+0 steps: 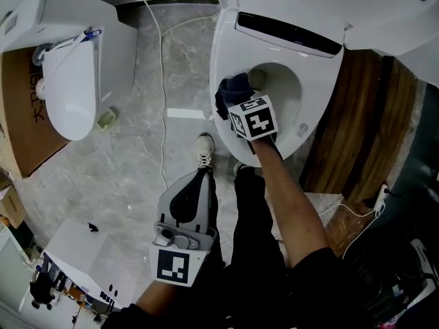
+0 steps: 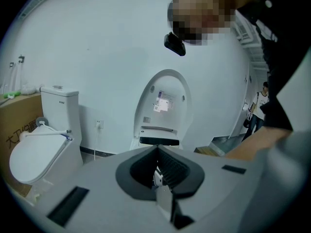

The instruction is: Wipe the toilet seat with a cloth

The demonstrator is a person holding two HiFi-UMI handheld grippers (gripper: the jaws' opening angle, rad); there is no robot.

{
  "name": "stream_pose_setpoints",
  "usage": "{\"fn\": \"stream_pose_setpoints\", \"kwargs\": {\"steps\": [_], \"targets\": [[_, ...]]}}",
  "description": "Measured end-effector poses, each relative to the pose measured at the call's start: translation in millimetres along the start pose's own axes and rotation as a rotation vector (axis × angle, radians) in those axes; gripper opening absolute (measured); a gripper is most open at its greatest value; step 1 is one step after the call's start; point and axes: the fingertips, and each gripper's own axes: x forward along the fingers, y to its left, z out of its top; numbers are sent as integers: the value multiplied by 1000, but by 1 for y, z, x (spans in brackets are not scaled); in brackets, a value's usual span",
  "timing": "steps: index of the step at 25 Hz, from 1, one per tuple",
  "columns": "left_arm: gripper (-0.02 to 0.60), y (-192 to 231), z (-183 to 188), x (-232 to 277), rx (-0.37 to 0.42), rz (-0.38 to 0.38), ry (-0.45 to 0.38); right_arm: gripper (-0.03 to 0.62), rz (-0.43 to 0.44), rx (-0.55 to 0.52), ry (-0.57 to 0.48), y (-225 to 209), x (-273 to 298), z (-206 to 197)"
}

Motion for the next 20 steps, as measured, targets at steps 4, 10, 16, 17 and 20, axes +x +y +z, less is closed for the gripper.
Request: {"fn": "stream_pose_setpoints", "kwargs": {"steps": [4,10,16,17,20], "targets": [[11,0,0,2,-1,-3,4,94,-6,-4,-9,-8,1,12],[11,2,-3,4,-6,-5,17,94,-17,-20,-23,-17,3,29],[11,5,-5,5,-4,-8,25,94,-31,-25,-46,-28,4,50],[11,5,-5,5,-4,-9,27,94,-34,-26,-49,-31,5,54],[11,7,-3,8,-6,-8,27,94,-42,-31,-58,-37,5,64]]}}
